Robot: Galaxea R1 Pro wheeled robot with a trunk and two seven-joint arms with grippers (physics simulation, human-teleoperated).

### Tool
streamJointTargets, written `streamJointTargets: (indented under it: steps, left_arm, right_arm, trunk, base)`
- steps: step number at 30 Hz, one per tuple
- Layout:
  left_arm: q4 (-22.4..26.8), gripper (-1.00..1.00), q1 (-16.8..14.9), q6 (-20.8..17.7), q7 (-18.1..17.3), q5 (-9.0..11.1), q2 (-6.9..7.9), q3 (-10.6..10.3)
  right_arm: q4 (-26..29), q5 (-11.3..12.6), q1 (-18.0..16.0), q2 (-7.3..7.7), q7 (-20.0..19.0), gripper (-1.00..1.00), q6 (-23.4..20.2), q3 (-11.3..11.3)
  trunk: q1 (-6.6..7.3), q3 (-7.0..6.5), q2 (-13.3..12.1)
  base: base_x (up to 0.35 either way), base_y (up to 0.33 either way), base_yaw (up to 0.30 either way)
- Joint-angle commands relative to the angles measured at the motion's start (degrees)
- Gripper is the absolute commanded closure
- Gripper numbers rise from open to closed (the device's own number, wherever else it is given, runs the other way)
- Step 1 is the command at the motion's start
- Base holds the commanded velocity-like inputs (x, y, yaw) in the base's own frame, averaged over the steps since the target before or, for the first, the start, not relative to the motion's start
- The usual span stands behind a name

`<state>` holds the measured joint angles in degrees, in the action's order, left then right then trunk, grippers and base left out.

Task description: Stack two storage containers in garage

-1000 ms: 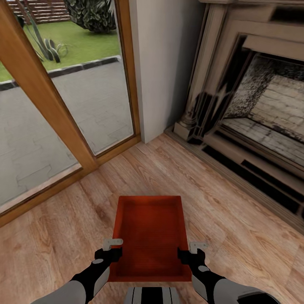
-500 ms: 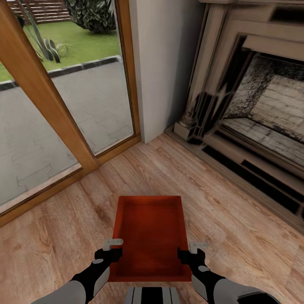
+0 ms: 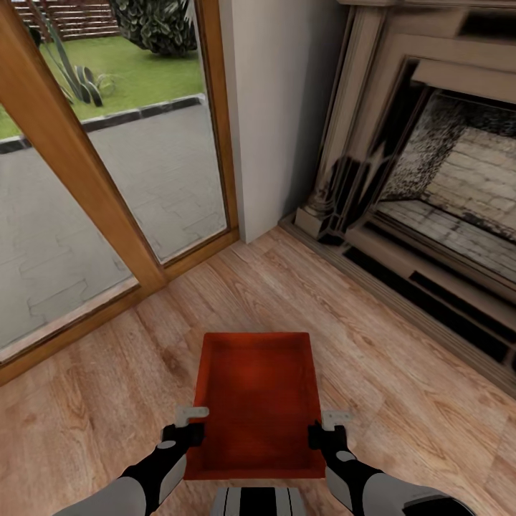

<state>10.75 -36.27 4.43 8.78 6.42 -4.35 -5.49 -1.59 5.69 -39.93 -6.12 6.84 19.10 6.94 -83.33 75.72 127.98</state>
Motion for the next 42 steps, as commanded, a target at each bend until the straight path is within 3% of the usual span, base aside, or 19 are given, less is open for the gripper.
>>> streamJointTargets:
  steps: [1, 21, 42]
  left_arm:
    - [0.0, 1.0, 0.0, 0.3, 0.3, 0.6, 0.02, -0.5]
    - [0.3, 1.0, 0.0, 0.3, 0.3, 0.7, 0.04, -0.5]
    - [0.3, 1.0, 0.0, 0.3, 0.3, 0.7, 0.12, -0.4]
  right_arm:
    - [-0.2, 0.6, -0.1, -0.03, 0.1, 1.0, 0.3, 0.4]
    - [-0.2, 0.6, -0.1, -0.03, 0.1, 1.0, 0.4, 0.4]
    - [-0.2, 0.6, -0.1, -0.03, 0.1, 1.0, 0.4, 0.4]
  trunk:
    - [0.01, 0.03, 0.0]
    - [0.01, 0.03, 0.0]
    - [4.62, -3.74, -8.4]
  base:
    - [0.0, 0.0, 0.0]
    - [0.0, 0.0, 0.0]
    - [0.0, 0.0, 0.0]
